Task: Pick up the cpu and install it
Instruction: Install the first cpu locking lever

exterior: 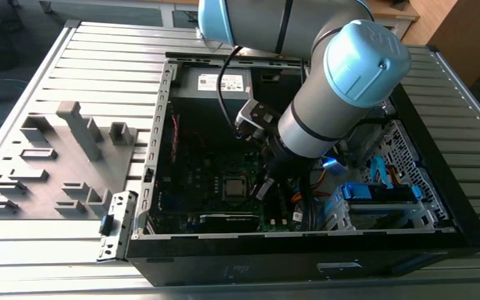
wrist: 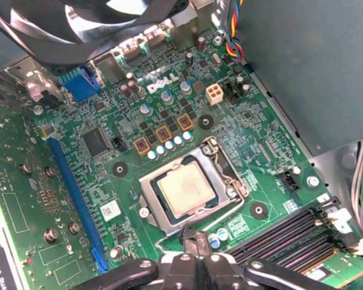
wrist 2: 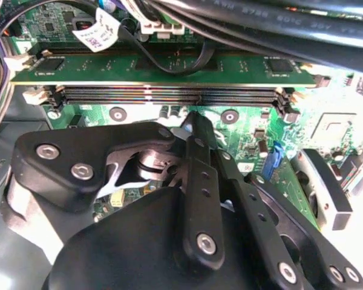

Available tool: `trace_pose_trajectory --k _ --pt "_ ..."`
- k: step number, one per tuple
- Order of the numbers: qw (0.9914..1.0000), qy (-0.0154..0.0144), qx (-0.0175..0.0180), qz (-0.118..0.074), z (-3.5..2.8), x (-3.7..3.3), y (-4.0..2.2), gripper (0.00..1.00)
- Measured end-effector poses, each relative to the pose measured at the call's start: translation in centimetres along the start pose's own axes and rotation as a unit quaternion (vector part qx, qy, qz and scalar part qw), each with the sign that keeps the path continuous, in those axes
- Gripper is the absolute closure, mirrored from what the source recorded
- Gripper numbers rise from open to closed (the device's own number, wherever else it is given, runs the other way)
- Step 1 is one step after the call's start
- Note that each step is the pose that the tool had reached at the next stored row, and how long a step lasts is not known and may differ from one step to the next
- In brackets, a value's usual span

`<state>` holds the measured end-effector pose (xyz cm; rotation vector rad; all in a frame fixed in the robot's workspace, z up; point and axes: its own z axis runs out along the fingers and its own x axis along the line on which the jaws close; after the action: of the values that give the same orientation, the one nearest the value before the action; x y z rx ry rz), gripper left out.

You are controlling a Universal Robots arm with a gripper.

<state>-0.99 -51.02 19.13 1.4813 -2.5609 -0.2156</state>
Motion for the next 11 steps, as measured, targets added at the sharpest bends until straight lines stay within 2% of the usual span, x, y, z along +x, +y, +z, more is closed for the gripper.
trace_pose_trajectory --k 6,11 --pt "1.0 0.0 0.0 0.0 -0.03 0.01 0.01 0.89" --pt "1.0 -0.0001 0.0 0.0 -0.93 0.06 0.24 0.89"
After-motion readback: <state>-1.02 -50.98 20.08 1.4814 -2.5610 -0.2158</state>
